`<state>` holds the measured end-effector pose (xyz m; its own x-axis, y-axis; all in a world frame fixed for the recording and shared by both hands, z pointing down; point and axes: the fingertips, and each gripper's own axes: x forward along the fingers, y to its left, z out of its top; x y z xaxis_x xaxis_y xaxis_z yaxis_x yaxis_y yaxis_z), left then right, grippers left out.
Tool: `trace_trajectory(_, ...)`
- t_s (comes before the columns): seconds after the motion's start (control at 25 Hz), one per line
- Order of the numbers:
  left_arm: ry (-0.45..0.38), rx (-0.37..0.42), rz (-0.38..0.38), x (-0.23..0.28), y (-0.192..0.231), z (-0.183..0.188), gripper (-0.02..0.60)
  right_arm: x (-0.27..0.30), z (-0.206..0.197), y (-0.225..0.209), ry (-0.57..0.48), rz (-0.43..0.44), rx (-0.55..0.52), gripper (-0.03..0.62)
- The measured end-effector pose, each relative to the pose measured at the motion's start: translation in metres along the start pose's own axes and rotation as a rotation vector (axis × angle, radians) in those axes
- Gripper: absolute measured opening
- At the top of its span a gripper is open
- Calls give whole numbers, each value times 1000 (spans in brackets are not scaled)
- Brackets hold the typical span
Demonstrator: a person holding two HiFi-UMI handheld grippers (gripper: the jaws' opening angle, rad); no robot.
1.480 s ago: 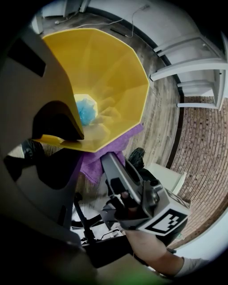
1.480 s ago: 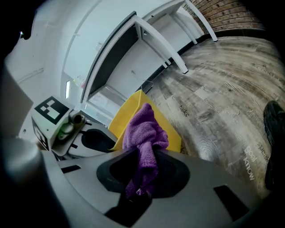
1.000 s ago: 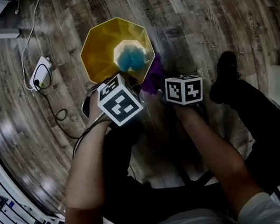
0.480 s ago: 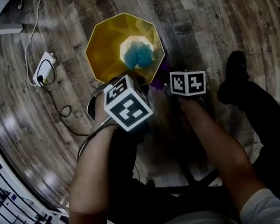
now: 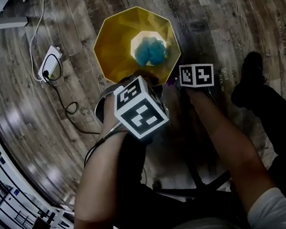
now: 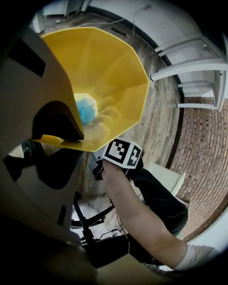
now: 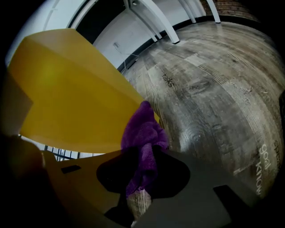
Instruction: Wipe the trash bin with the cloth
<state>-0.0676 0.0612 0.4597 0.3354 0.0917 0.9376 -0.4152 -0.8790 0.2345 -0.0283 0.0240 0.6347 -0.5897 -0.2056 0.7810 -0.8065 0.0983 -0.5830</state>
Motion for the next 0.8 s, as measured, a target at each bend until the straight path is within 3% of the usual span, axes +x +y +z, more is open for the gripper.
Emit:
trace_trajectory(0.56,-14,-27,12,1,-2,-2,49,51,-5,-18,121,-42,-95,89)
trace_trajectory(0.8,-19,-42,17,2,2,-4,51,40,-2,-29,76,-60,-60,89)
